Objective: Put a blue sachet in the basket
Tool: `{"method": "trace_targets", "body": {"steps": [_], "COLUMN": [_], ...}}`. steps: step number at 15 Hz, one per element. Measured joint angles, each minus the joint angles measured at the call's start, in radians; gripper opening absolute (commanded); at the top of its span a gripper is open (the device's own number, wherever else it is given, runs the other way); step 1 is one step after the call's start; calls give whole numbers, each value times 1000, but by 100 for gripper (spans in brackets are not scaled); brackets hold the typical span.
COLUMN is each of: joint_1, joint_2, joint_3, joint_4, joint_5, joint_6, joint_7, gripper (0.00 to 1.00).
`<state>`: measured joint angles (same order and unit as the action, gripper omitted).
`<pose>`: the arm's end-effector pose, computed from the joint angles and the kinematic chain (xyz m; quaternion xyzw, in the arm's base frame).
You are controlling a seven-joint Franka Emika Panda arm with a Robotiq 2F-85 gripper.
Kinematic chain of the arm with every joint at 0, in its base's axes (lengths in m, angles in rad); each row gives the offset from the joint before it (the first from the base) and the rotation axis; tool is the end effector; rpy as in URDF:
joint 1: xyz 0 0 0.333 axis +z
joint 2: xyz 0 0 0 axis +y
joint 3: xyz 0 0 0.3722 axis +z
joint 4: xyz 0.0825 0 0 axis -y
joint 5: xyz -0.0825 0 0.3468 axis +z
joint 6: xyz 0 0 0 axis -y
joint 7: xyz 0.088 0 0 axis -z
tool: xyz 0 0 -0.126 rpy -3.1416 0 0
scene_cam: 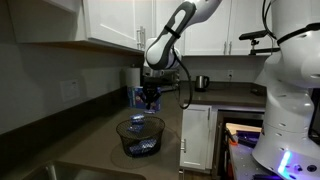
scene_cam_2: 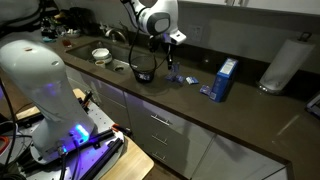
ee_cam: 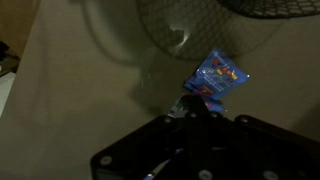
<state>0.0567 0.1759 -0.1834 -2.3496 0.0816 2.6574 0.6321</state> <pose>0.5137 -0.0654 0.3378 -0.9143 0.3993 -0.0643 0.0223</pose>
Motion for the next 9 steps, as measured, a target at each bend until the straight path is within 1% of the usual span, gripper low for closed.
{"method": "trace_targets", "body": {"steps": [2,4,7,9], "joint_1": [0,-1,0,2], "joint_2": [-69,-140,-234,-270], "joint_3": [26,64,131,163], "joint_4": [-46,-86,-126,-131], "joint_5": [1,33,157,235], "joint_6": [-8,-40,-137,-213], "joint_7": [-9,-44,-151,-214], "gripper": [0,0,0,1]}}
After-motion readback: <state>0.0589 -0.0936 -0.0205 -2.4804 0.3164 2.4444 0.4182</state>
